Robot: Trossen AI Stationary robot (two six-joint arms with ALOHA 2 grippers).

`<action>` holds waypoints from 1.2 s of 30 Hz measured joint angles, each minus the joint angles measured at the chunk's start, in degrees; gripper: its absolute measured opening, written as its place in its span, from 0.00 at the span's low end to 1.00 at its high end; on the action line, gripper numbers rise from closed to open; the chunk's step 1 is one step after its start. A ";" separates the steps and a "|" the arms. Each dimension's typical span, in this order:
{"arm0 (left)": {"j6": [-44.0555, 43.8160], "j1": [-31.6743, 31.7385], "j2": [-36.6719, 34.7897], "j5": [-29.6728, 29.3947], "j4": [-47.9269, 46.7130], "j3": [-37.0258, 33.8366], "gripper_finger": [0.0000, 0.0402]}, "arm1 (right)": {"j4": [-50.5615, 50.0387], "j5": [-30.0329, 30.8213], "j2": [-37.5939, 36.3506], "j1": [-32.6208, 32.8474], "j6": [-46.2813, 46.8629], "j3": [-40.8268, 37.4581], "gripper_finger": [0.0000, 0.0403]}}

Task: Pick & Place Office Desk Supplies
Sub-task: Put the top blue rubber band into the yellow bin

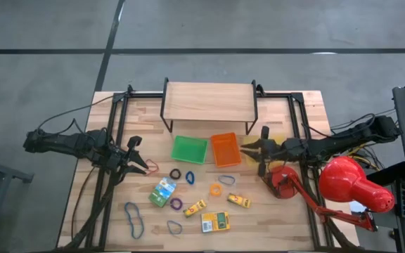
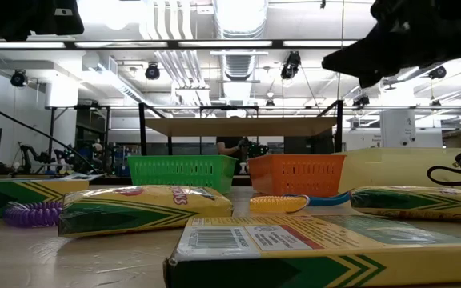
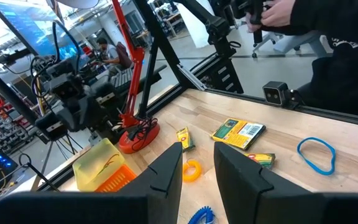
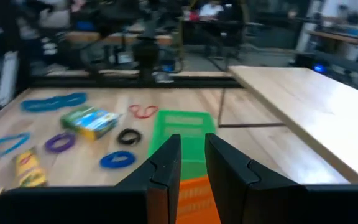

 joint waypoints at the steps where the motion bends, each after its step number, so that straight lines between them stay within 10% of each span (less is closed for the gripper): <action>1: 0.00 0.00 0.00 0.02 -0.02 0.00 0.24 | -0.55 -0.89 0.01 -0.02 -0.81 0.00 0.17; 14: -0.01 0.00 0.00 0.02 -0.52 0.00 0.24 | -3.56 -5.09 15.04 4.45 -14.99 6.15 0.17; 28: -0.02 0.00 0.00 0.02 -1.00 0.00 0.24 | -42.33 -5.46 32.45 7.00 -6.12 28.22 0.17; 36: -0.03 0.00 0.00 0.02 -1.65 0.00 0.24 | -51.20 -16.74 36.46 7.00 -6.76 34.44 0.17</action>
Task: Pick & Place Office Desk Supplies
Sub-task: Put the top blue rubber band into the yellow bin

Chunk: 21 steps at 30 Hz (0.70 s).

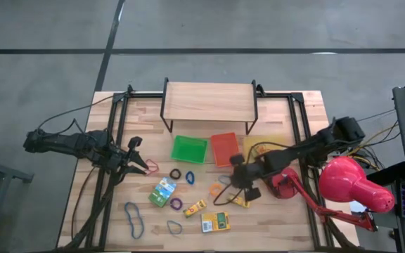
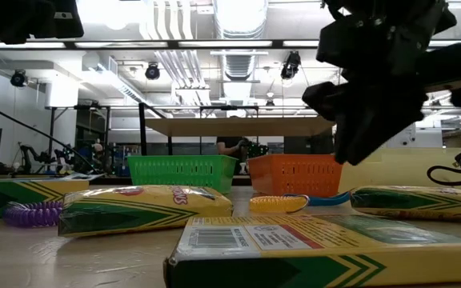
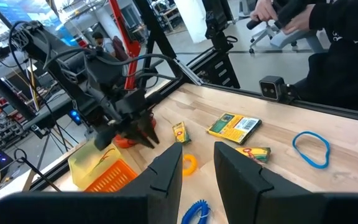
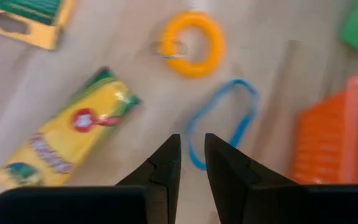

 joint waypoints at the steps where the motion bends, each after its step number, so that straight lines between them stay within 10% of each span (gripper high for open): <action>1: 0.00 0.00 0.00 0.00 -0.13 0.00 0.24 | 0.04 -0.92 0.06 0.02 -0.18 0.01 0.18; 21: -0.08 0.00 0.00 0.00 -5.79 0.00 0.24 | 3.28 1.50 5.20 0.11 -3.14 -1.72 0.36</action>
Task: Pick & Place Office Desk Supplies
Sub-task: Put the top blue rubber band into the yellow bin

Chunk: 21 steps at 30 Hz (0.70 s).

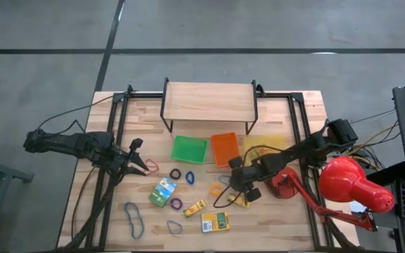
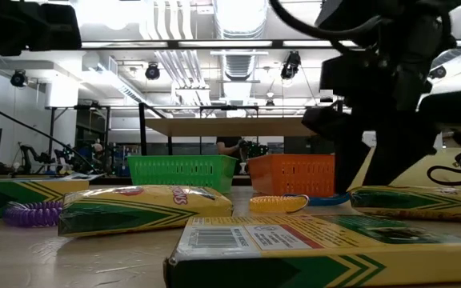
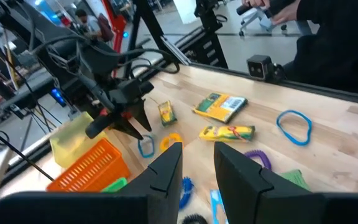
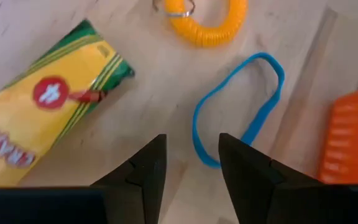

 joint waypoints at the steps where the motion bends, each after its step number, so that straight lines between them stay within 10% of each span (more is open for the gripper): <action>1: 0.02 0.00 0.00 0.00 -0.44 0.00 0.24 | 0.37 0.00 0.40 -0.01 -0.01 0.03 0.36; 21: 0.11 0.00 0.00 0.00 -4.19 0.00 0.24 | 0.50 1.48 1.70 0.02 -0.23 0.09 0.14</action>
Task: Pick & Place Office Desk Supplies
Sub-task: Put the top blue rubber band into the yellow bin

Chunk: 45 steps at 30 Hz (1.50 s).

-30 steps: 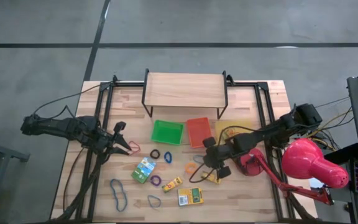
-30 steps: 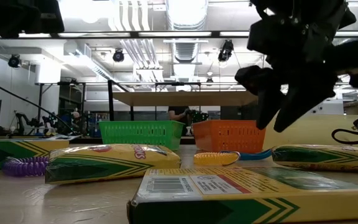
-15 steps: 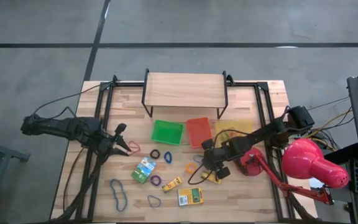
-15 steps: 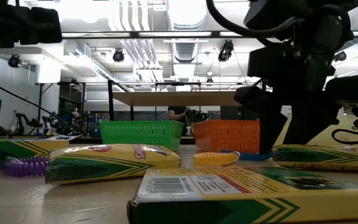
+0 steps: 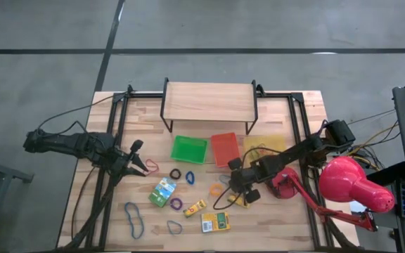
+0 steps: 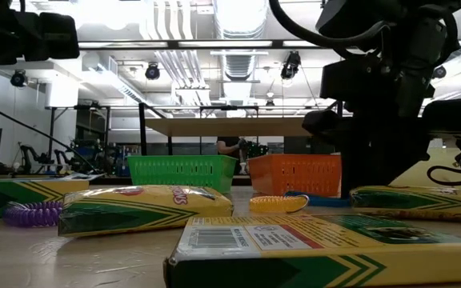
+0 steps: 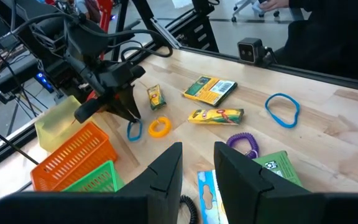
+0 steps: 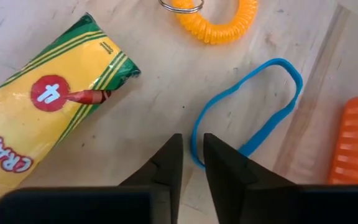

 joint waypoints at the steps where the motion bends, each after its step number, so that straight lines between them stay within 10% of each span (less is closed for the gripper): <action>1: 0.00 0.00 0.00 0.00 0.00 0.00 0.24 | 0.01 0.14 0.00 0.00 0.03 0.00 0.13; 20: -0.02 0.00 0.00 0.00 0.02 0.00 0.24 | -2.99 2.26 -2.92 -0.04 7.71 3.05 0.02; 36: -0.11 0.00 0.39 0.00 -1.09 0.00 0.24 | -42.34 13.89 -16.59 -0.07 33.80 20.43 0.02; 45: -0.07 0.00 0.39 0.00 -1.18 0.00 0.24 | -46.66 17.73 -31.29 -0.76 43.12 15.32 0.02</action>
